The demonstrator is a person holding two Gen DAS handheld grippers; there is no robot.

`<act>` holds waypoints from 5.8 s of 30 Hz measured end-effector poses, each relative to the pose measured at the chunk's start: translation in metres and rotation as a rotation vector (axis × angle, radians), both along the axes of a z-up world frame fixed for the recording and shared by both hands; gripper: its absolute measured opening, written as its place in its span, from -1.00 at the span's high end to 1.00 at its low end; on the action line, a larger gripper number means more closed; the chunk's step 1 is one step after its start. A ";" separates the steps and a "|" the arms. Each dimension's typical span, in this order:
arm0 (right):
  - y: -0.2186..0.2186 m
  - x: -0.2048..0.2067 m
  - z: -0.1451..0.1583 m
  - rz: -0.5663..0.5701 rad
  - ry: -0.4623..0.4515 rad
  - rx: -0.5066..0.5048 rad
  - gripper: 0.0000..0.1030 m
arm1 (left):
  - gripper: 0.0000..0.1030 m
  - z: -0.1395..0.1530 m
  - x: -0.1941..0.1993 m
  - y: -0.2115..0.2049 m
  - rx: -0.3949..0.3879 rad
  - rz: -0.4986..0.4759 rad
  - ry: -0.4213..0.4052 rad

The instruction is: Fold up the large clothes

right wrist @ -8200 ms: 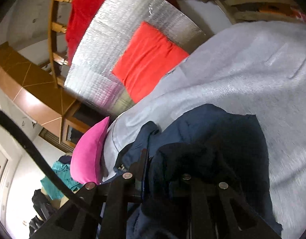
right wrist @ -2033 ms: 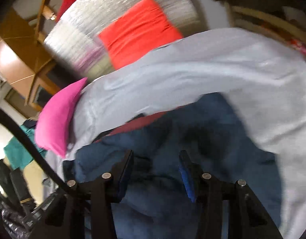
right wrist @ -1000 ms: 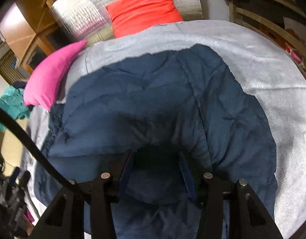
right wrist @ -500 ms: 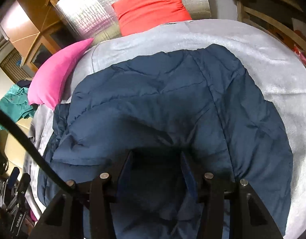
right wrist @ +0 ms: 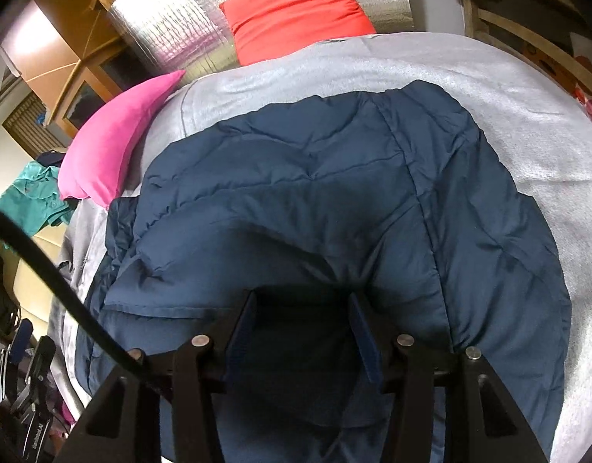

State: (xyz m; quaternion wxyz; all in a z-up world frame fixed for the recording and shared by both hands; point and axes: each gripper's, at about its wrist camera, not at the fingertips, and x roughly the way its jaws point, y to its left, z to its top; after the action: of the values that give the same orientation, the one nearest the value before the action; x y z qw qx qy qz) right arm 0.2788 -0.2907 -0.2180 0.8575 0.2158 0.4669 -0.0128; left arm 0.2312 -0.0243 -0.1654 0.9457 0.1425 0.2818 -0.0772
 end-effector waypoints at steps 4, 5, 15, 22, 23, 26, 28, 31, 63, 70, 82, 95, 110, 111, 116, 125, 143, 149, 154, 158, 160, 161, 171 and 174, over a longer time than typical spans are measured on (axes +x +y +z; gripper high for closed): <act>0.000 0.000 0.000 0.003 -0.002 0.004 -0.06 | -0.56 -0.001 -0.001 -0.006 0.011 -0.011 0.001; -0.001 0.001 -0.001 0.005 -0.002 0.005 -0.06 | -0.56 -0.001 -0.001 -0.006 0.014 -0.013 0.002; -0.001 0.001 -0.001 0.010 -0.003 0.007 -0.07 | -0.56 -0.002 0.002 -0.002 0.009 0.009 0.012; -0.003 -0.003 0.002 0.013 -0.019 0.022 -0.07 | -0.56 -0.005 0.002 -0.002 0.019 0.010 0.011; -0.005 -0.006 0.006 0.020 -0.037 0.036 -0.07 | -0.56 -0.006 0.005 0.000 0.020 0.014 0.017; -0.013 -0.020 0.023 0.027 -0.123 0.052 -0.07 | -0.56 -0.009 0.015 0.015 0.005 0.056 0.048; -0.025 -0.035 0.037 0.011 -0.198 0.047 -0.07 | -0.56 -0.011 0.023 0.029 -0.022 0.099 0.080; -0.049 -0.050 0.042 -0.026 -0.226 0.059 -0.07 | -0.56 -0.019 0.039 0.059 -0.088 0.179 0.143; -0.142 -0.101 0.001 -0.125 -0.047 0.284 -0.13 | -0.56 -0.052 0.045 0.102 -0.256 0.264 0.350; -0.158 -0.102 -0.019 -0.172 0.028 0.300 -0.32 | -0.59 -0.052 0.058 0.117 -0.376 0.216 0.373; -0.113 -0.076 -0.020 -0.095 -0.072 0.221 -0.05 | -0.59 -0.075 0.064 0.100 -0.400 0.140 0.460; -0.123 -0.112 0.004 -0.167 -0.111 0.130 -0.19 | -0.60 -0.047 0.035 0.099 -0.346 0.182 0.364; -0.016 -0.109 0.000 0.192 -0.115 0.096 0.18 | -0.73 -0.066 0.019 0.015 -0.096 0.047 0.369; -0.011 -0.101 -0.010 0.197 -0.068 0.072 0.17 | -0.83 -0.070 0.020 0.015 -0.086 0.054 0.379; -0.007 -0.091 -0.018 0.184 -0.024 0.057 0.17 | -0.86 -0.071 0.025 0.024 -0.116 0.055 0.395; -0.062 -0.084 0.021 0.038 -0.140 0.204 0.18 | -0.85 -0.029 0.036 0.022 -0.162 0.032 0.235; -0.137 0.041 -0.021 -0.249 -0.099 0.348 -0.03 | -0.86 -0.082 0.153 0.030 -0.282 0.210 0.483; -0.139 0.035 -0.010 -0.254 -0.113 0.359 -0.03 | -0.85 -0.071 0.141 0.040 -0.268 0.209 0.454; -0.122 0.009 0.014 -0.179 -0.147 0.326 -0.06 | -0.85 -0.056 0.128 0.054 -0.222 0.220 0.389; -0.099 0.001 0.008 -0.082 -0.100 0.308 -0.05 | -0.85 -0.055 0.116 0.063 -0.180 0.228 0.359; -0.084 0.009 -0.004 -0.051 -0.037 0.256 -0.08 | -0.85 -0.064 0.114 0.057 -0.116 0.233 0.380; -0.078 0.011 -0.008 -0.045 -0.029 0.210 -0.08 | -0.85 -0.067 0.112 0.052 -0.083 0.232 0.376; -0.069 -0.015 0.014 -0.048 -0.102 0.213 -0.11 | -0.85 -0.043 0.069 0.029 -0.019 0.160 0.250; -0.060 -0.023 0.020 -0.023 -0.122 0.186 -0.16 | -0.85 -0.038 0.066 0.028 -0.023 0.149 0.221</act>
State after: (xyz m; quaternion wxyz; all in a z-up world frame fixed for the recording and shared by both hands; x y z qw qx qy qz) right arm 0.2558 -0.3509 -0.1977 0.8604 0.3001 0.4106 0.0336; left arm 0.2976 0.0033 -0.2030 0.9136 0.1009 0.3930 -0.0254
